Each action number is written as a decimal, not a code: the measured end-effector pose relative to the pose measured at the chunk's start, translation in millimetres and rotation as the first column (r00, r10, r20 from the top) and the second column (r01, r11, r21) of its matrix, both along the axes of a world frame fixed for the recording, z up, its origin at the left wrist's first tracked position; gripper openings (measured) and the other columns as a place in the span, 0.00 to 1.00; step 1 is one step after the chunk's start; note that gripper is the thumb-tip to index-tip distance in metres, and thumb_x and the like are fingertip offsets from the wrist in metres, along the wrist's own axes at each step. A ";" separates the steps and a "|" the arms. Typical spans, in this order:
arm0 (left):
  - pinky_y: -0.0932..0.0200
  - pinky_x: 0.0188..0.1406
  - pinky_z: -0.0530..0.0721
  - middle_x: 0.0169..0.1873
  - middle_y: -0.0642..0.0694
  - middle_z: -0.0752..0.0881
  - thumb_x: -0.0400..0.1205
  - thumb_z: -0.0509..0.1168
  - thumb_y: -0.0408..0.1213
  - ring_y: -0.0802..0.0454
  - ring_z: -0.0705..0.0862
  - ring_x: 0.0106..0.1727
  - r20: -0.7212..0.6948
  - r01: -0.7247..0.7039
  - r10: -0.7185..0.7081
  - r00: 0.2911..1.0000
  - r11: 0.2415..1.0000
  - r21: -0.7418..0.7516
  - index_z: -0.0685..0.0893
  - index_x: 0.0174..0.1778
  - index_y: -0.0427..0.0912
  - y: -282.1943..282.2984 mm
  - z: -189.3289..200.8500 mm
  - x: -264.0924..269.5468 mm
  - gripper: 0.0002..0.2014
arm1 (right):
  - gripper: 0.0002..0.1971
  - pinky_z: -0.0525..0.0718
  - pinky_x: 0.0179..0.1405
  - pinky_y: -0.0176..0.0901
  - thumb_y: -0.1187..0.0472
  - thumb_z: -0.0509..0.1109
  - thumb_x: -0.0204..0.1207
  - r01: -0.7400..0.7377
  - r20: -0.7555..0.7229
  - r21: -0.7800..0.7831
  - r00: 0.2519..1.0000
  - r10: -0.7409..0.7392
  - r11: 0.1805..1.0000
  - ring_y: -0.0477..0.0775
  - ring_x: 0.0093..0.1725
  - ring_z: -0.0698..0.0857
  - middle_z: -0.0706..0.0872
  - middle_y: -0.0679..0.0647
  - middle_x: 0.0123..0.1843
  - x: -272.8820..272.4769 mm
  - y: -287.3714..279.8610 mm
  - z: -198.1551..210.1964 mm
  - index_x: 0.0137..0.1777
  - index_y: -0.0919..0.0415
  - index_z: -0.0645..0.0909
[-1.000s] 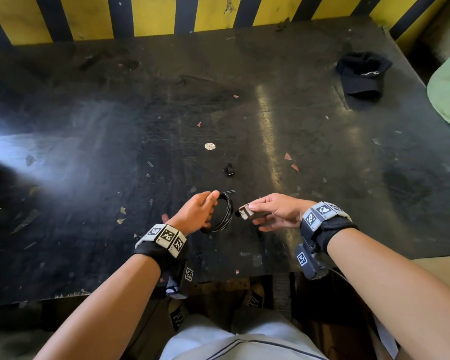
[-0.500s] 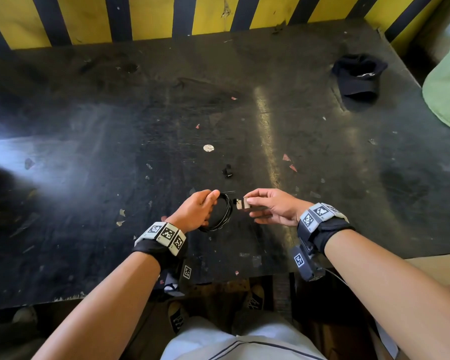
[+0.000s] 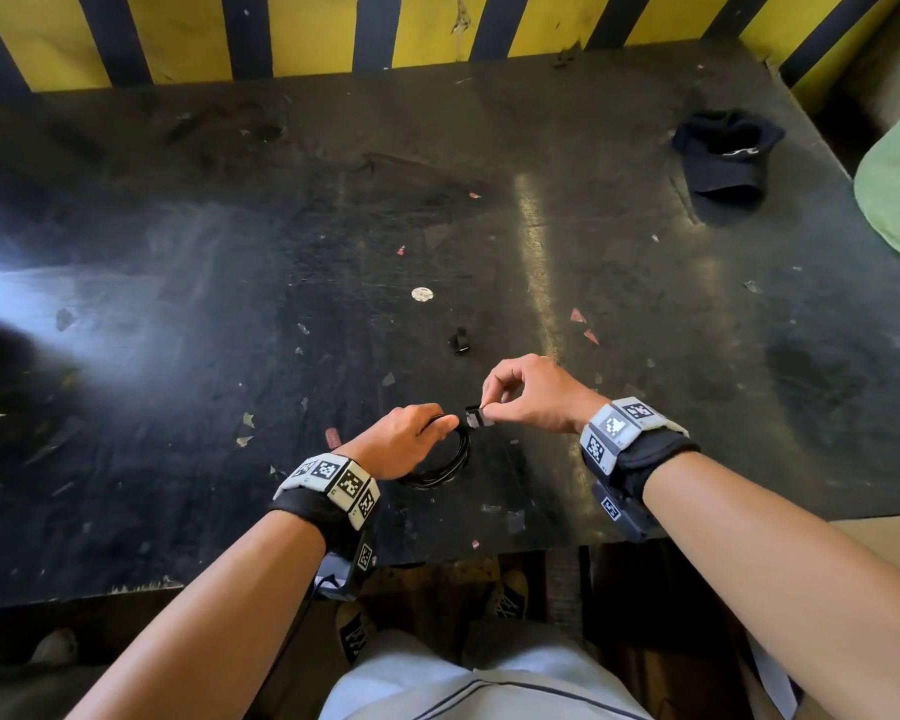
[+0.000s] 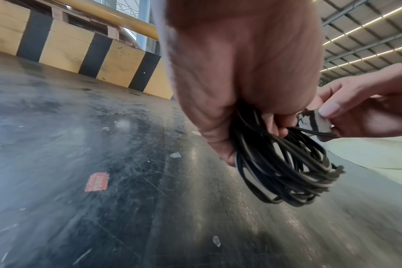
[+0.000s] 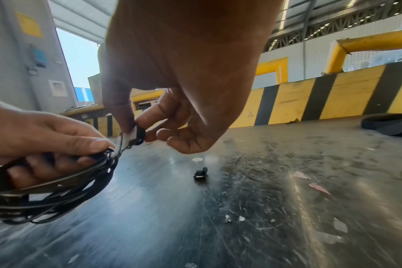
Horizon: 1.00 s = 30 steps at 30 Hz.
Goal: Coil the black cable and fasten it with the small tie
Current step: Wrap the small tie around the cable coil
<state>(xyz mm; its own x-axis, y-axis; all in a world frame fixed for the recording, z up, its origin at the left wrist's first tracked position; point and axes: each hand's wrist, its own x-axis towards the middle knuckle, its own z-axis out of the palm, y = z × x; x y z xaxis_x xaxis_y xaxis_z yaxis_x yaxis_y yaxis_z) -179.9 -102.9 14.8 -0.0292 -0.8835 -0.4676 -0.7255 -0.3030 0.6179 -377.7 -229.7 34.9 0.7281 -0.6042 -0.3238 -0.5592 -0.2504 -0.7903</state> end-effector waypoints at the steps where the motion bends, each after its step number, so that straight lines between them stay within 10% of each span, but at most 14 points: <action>1: 0.62 0.30 0.76 0.32 0.50 0.79 0.92 0.53 0.53 0.58 0.77 0.27 -0.010 0.005 -0.005 1.000 1.000 -0.011 0.76 0.42 0.47 0.4 -0.4 -0.2 0.18 | 0.03 0.88 0.45 0.44 0.60 0.80 0.68 -0.031 -0.008 0.012 0.999 0.031 0.999 0.45 0.38 0.87 0.94 0.50 0.42 1.6 1.4 0.6 0.35 0.53 0.90; 13: 0.59 0.31 0.75 0.33 0.49 0.81 0.91 0.55 0.53 0.54 0.77 0.31 -0.038 0.055 -0.057 0.998 0.997 -0.045 0.75 0.41 0.49 1.3 1.9 -0.1 0.16 | 0.02 0.82 0.41 0.32 0.62 0.78 0.69 -0.102 -0.098 -0.083 0.991 0.094 0.991 0.38 0.36 0.86 0.92 0.45 0.38 7.4 -0.6 7.3 0.37 0.55 0.88; 17: 0.62 0.29 0.75 0.33 0.50 0.81 0.91 0.55 0.52 0.55 0.77 0.30 -0.041 0.059 -0.060 0.997 0.998 -0.026 0.75 0.42 0.50 -1.4 0.9 -0.2 0.15 | 0.03 0.90 0.47 0.43 0.61 0.78 0.68 -0.164 -0.112 -0.097 0.982 0.153 0.982 0.45 0.40 0.90 0.92 0.47 0.38 9.7 -1.9 6.8 0.38 0.52 0.88; 30: 0.64 0.28 0.74 0.32 0.50 0.81 0.91 0.55 0.52 0.57 0.77 0.29 -0.032 0.059 -0.059 0.998 0.998 -0.002 0.77 0.43 0.48 -3.0 -0.3 3.8 0.16 | 0.05 0.92 0.44 0.44 0.67 0.75 0.76 -0.125 -0.067 0.165 0.988 0.138 0.978 0.50 0.38 0.94 0.95 0.58 0.45 2.6 -0.5 6.3 0.48 0.58 0.90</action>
<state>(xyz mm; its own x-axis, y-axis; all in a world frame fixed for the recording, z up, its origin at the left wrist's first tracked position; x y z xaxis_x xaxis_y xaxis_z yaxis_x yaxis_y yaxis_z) -176.1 -105.9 14.5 -0.0961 -0.8802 -0.4648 -0.7215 -0.2601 0.6417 -375.1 -230.2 41.2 0.7665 -0.4405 -0.4673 -0.5913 -0.2001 -0.7812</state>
